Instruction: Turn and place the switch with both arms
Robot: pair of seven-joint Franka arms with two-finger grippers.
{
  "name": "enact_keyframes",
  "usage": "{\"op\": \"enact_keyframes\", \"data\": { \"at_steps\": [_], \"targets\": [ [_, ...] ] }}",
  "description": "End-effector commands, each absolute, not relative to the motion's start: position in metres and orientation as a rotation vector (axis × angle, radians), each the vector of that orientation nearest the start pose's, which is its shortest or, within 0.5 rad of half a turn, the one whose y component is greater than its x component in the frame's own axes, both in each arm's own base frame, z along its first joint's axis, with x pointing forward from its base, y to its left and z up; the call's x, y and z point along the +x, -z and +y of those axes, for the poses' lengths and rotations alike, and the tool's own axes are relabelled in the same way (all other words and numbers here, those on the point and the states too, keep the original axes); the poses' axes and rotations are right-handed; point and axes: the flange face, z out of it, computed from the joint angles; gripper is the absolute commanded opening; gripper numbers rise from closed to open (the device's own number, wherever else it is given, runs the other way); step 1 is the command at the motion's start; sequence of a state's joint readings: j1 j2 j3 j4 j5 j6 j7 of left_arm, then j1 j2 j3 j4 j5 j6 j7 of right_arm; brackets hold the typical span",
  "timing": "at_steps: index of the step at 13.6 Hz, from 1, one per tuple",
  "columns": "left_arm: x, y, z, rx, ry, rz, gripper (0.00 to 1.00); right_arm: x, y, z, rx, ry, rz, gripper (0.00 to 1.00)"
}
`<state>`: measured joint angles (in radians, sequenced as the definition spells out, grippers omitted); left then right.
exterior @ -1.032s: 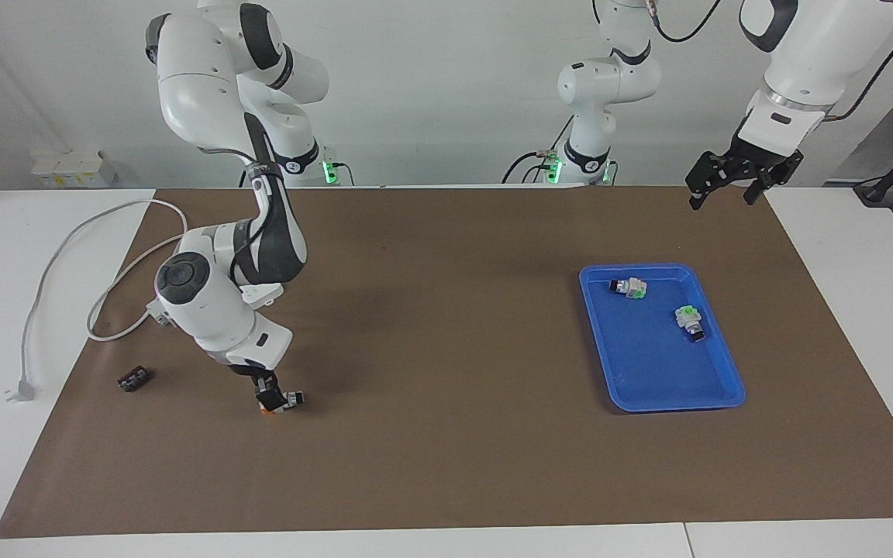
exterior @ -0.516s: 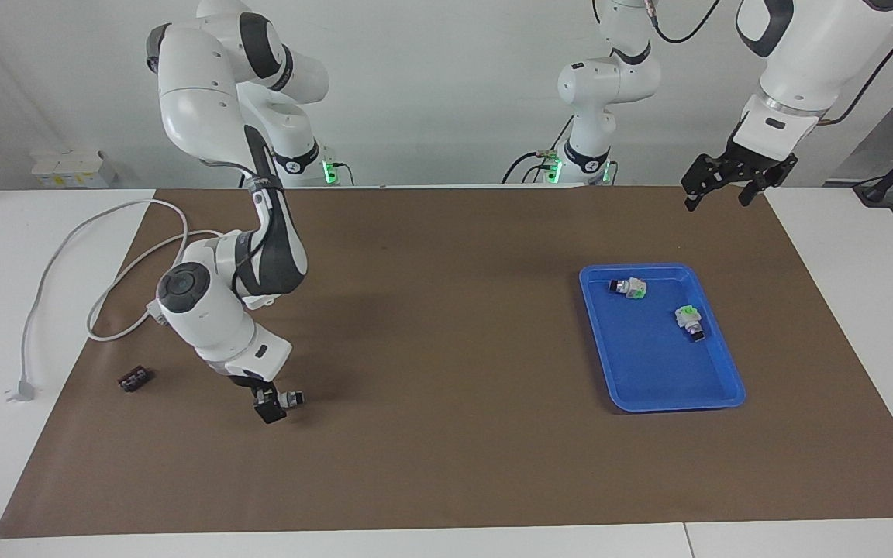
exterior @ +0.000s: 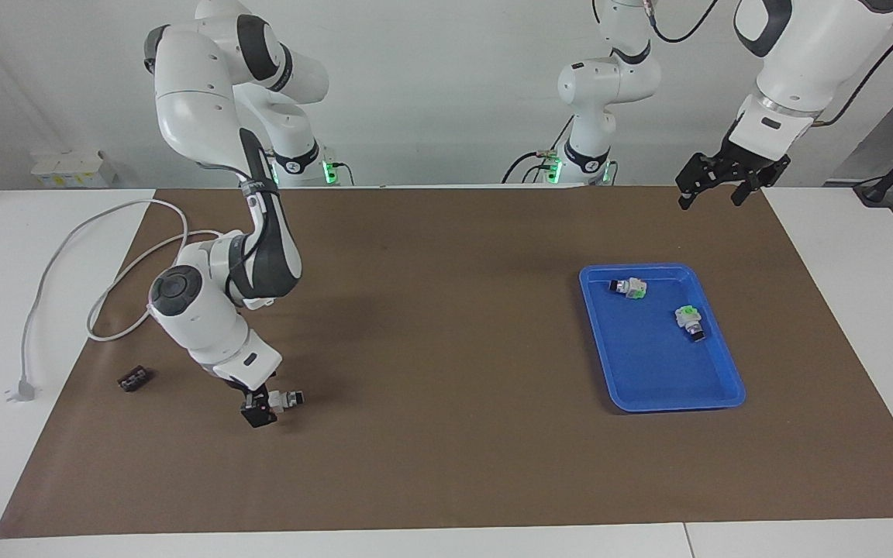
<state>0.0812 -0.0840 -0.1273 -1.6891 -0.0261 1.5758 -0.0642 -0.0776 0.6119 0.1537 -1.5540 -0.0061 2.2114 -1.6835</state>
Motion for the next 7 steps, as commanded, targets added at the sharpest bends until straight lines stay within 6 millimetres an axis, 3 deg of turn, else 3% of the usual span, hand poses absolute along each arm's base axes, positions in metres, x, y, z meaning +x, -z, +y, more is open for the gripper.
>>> {"op": "enact_keyframes", "data": {
  "at_steps": [1,7],
  "targets": [
    [0.517,-0.615,-0.033,-3.164,-0.047,-0.034,1.00,0.704,-0.292,0.031,2.122,-0.142,2.383,0.97],
    [0.523,-0.618,-0.034,-3.167,0.035,-0.016,1.00,0.705,-0.293,0.042,2.149,-0.163,2.337,0.95]
  ]
}}
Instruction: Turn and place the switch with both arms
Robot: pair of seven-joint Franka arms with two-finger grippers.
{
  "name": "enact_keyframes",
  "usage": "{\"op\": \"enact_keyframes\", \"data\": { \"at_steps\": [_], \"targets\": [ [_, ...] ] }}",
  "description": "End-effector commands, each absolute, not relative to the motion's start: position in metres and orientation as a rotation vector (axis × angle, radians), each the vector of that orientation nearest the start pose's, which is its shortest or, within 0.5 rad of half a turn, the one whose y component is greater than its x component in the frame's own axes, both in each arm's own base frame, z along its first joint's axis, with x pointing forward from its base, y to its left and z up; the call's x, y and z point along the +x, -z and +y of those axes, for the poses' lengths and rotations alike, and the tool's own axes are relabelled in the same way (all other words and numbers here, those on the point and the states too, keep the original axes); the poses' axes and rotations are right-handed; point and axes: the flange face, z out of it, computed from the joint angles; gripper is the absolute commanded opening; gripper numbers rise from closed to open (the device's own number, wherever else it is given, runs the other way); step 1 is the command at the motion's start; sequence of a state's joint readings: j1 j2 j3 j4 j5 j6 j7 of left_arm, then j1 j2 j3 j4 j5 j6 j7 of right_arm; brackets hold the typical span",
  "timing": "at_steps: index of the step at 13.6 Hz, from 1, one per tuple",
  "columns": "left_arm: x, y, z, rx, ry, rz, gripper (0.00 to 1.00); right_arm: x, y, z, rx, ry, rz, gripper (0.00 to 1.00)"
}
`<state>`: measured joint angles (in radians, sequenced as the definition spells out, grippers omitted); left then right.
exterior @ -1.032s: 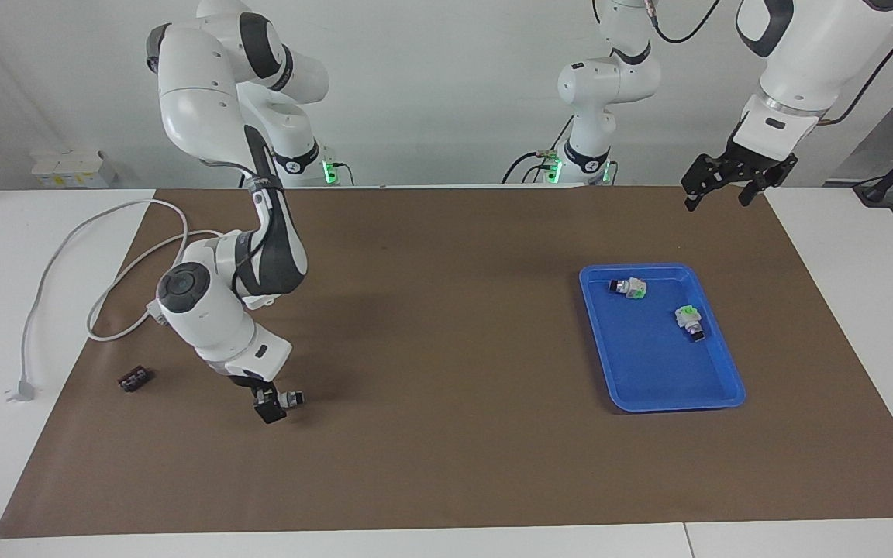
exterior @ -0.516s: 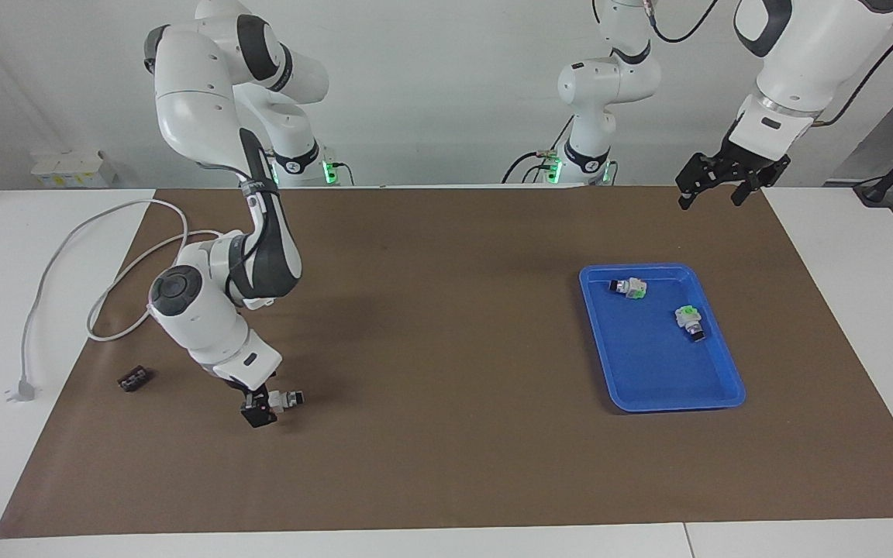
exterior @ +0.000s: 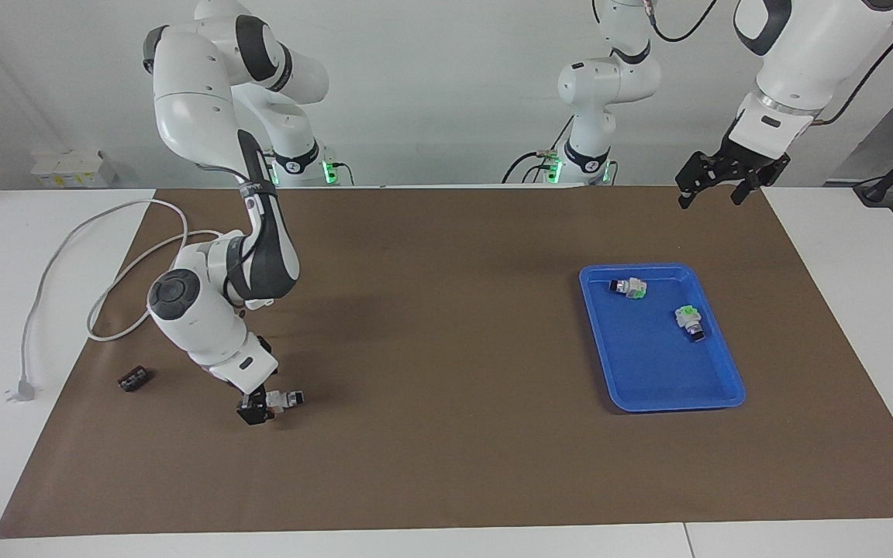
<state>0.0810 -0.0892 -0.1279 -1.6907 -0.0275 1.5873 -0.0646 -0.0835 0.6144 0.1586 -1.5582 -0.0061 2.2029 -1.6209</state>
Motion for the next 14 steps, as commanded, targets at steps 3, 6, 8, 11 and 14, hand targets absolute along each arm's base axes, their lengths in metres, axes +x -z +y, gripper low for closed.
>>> {"op": "enact_keyframes", "data": {
  "at_steps": [3,6,8,11,14],
  "targets": [
    [0.526,-0.618,-0.032,-3.166,0.074,-0.022,1.00,0.706,-0.293,0.051,2.111,-0.182,2.339,0.81],
    [0.525,-0.616,-0.034,-3.168,0.062,-0.027,1.00,0.705,-0.289,0.048,2.079,-0.193,2.350,0.79],
    [0.524,-0.615,-0.038,-3.196,0.052,-0.030,1.00,0.702,-0.282,0.046,2.062,-0.202,2.356,0.79],
    [0.523,-0.610,-0.046,-3.317,0.054,-0.061,0.99,0.701,-0.281,0.044,2.042,-0.200,2.373,0.79],
    [0.518,-0.600,-0.049,-3.350,0.046,-0.078,0.99,0.702,-0.283,0.042,2.032,-0.196,2.378,0.24]
  ]
}}
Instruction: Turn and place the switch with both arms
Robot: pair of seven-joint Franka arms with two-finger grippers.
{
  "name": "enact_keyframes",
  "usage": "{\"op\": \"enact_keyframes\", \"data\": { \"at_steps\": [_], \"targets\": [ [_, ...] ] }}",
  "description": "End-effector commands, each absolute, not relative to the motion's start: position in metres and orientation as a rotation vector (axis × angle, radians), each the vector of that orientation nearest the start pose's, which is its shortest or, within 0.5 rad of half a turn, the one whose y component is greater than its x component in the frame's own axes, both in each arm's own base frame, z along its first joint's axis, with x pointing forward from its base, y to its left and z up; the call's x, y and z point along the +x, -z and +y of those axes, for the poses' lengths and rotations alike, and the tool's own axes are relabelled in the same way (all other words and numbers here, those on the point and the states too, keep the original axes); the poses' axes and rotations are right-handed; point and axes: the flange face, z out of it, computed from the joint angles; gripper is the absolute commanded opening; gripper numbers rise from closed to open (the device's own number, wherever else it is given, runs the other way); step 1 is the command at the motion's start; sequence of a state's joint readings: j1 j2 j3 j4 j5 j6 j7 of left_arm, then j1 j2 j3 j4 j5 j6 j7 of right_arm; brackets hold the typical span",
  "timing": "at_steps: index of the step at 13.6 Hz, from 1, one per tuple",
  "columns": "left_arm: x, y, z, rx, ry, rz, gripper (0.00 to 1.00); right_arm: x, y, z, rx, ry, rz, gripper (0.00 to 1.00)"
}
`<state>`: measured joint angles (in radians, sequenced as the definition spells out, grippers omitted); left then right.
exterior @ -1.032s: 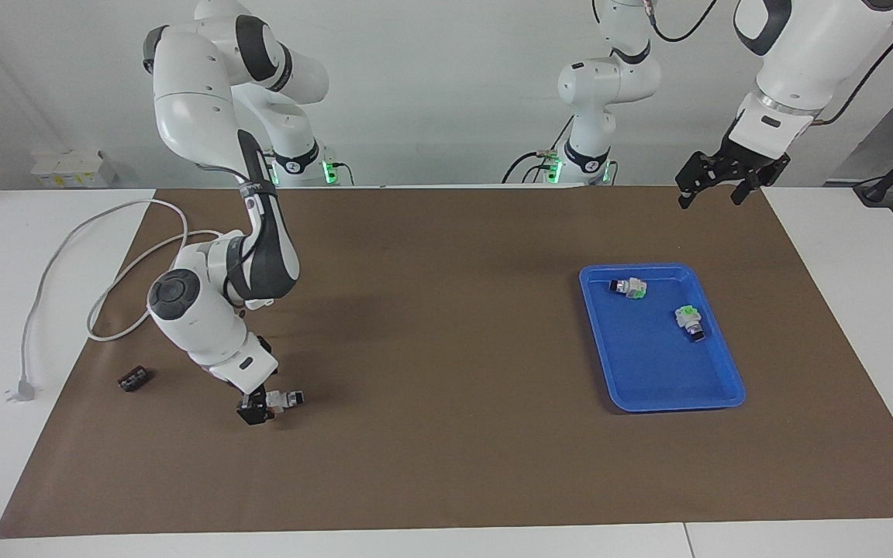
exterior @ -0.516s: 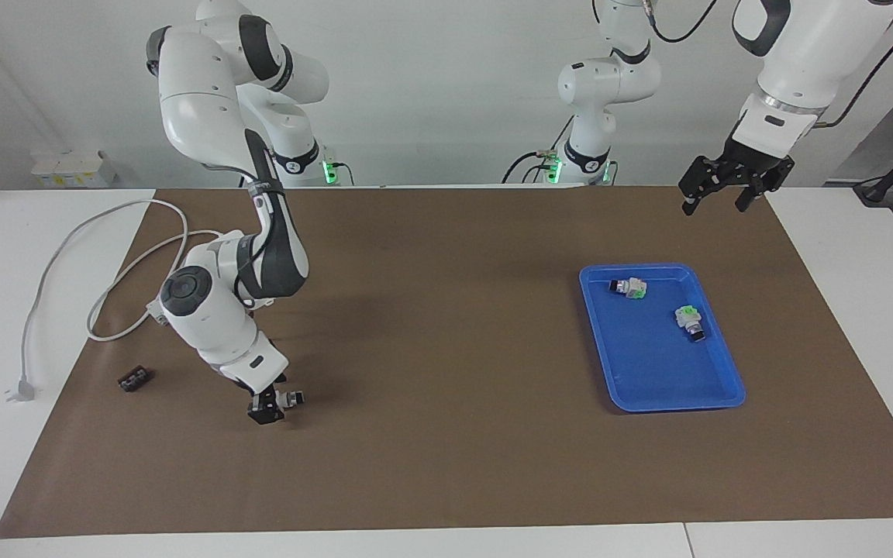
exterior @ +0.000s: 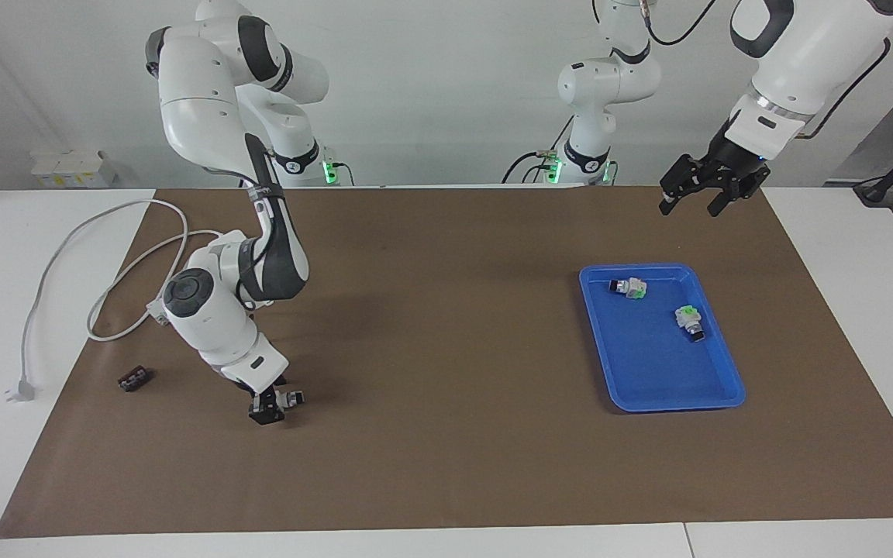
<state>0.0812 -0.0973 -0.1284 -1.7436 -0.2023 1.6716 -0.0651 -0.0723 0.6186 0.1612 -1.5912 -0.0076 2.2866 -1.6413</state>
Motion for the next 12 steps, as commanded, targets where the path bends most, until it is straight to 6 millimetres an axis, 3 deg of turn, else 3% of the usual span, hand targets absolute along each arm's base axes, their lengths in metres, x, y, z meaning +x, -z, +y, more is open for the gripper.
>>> {"op": "enact_keyframes", "data": {
  "at_steps": [1,4,7,8,10,12],
  "targets": [
    [0.516,-0.599,-0.051,-3.350,0.043,-0.073,0.98,0.703,-0.285,0.041,2.027,-0.199,2.379,0.00],
    [0.515,-0.597,-0.053,-3.351,0.035,-0.067,0.98,0.705,-0.300,0.040,2.003,-0.231,2.375,0.00],
    [0.512,-0.595,-0.057,-3.405,0.020,-0.090,0.96,0.703,-0.342,0.065,2.004,-0.292,2.327,0.00],
    [0.511,-0.592,-0.059,-3.436,0.003,-0.103,0.94,0.700,-0.356,0.086,1.988,-0.330,2.345,0.00],
    [0.511,-0.588,-0.070,-3.506,-0.007,-0.117,0.86,0.689,-0.390,0.113,1.995,-0.384,2.371,0.00],
    [0.510,-0.581,-0.085,-3.605,-0.040,-0.147,0.73,0.674,-0.408,0.124,2.082,-0.387,2.422,0.00]
  ]
}}
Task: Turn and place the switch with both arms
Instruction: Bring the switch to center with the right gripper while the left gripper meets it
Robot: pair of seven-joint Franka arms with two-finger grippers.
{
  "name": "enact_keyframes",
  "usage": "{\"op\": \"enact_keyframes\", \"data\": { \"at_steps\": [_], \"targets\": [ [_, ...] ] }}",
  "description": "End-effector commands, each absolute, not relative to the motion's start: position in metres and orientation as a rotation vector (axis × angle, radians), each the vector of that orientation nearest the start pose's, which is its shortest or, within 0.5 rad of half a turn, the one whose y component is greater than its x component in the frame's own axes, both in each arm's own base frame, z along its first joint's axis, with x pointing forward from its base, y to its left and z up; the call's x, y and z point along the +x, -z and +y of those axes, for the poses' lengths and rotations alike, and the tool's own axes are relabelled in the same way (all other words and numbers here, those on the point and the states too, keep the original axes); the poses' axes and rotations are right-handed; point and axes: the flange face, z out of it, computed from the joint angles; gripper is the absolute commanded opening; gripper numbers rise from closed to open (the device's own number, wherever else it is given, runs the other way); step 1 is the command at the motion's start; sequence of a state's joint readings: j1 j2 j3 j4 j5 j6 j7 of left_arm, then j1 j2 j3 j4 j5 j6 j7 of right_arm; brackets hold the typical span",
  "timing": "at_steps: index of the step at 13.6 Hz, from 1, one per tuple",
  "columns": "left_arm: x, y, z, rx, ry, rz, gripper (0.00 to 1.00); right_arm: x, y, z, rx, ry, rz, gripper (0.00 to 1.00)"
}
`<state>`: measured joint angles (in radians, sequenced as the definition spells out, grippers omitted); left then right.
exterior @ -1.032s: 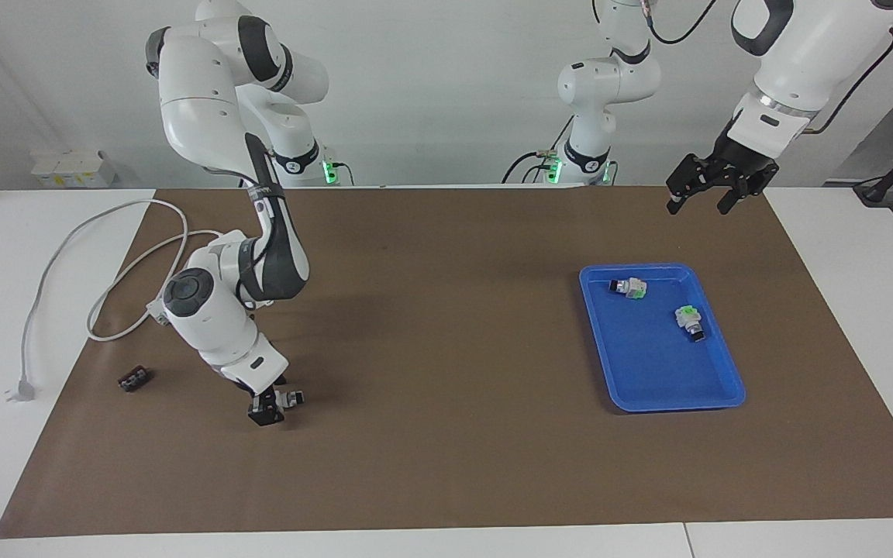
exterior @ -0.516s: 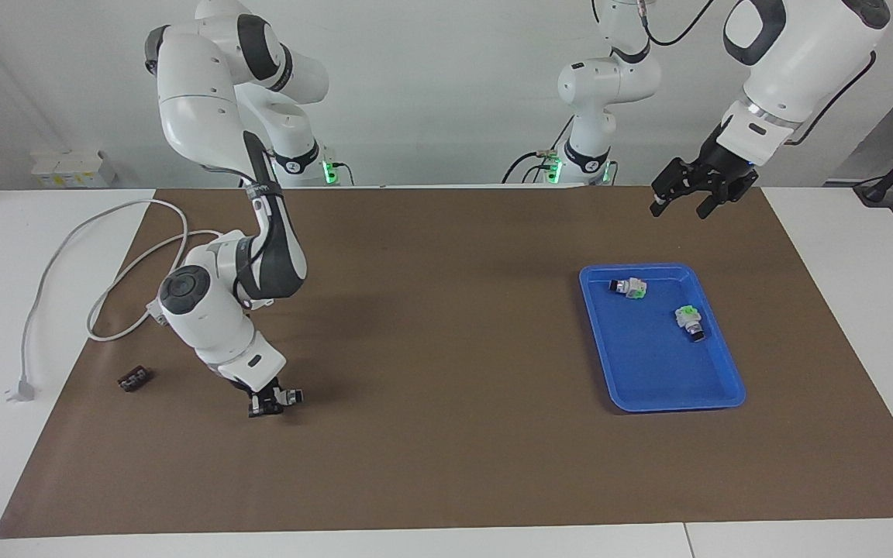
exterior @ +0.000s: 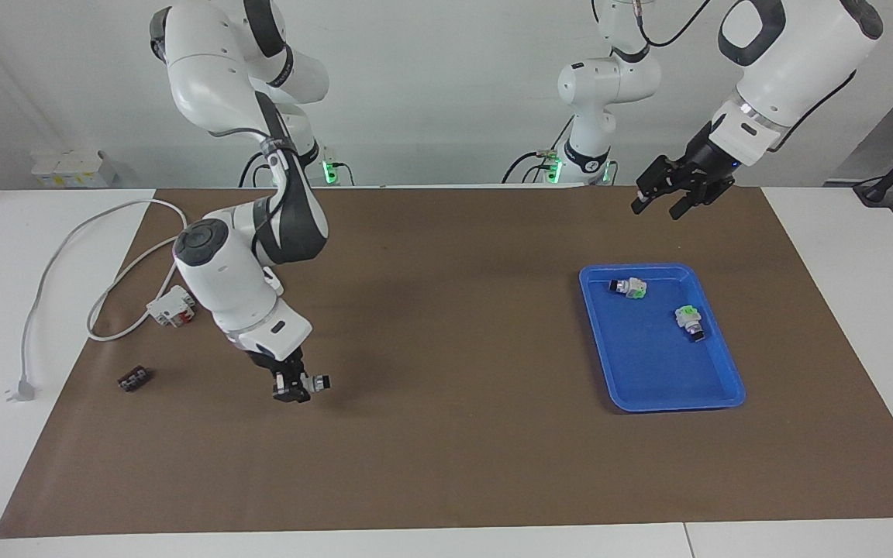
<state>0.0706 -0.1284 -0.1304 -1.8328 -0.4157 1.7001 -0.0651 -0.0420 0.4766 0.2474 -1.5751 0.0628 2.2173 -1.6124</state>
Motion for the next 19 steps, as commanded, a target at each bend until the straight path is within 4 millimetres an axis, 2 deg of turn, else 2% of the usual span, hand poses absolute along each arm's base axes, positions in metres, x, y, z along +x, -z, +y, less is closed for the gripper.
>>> {"op": "enact_keyframes", "data": {
  "at_steps": [1,4,8,9,11,12,14,16,19],
  "targets": [
    [0.511,-0.576,-0.090,-3.655,-0.063,-0.175,0.67,0.667,-0.418,0.126,2.108,-0.374,2.448,0.00],
    [0.511,-0.562,-0.118,-3.775,-0.083,-0.219,0.53,0.639,-0.445,0.141,2.226,-0.346,2.568,0.00],
    [0.506,-0.531,-0.166,-3.880,-0.094,-0.391,0.45,0.617,-0.466,0.151,2.268,-0.277,2.642,0.00],
    [0.504,-0.522,-0.175,-3.900,-0.129,-0.441,0.43,0.609,-0.465,0.163,2.290,-0.268,2.677,0.00],
    [0.505,-0.513,-0.187,-3.949,-0.194,-0.639,0.41,0.597,-0.469,0.179,2.414,-0.266,2.651,0.00],
    [0.504,-0.509,-0.199,-3.962,-0.212,-0.699,0.41,0.593,-0.474,0.192,2.429,-0.258,2.636,0.00],
    [0.503,-0.506,-0.218,-3.976,-0.242,-0.852,0.39,0.588,-0.483,0.205,2.434,-0.282,2.623,0.00],
    [0.498,-0.507,-0.243,-3.951,-0.275,-1.083,0.38,0.574,-0.510,0.223,2.374,-0.349,2.643,0.00],
    [0.492,-0.503,-0.268,-3.936,-0.326,-1.289,0.34,0.566,-0.520,0.228,2.357,-0.354,2.660,0.00]
  ]
}}
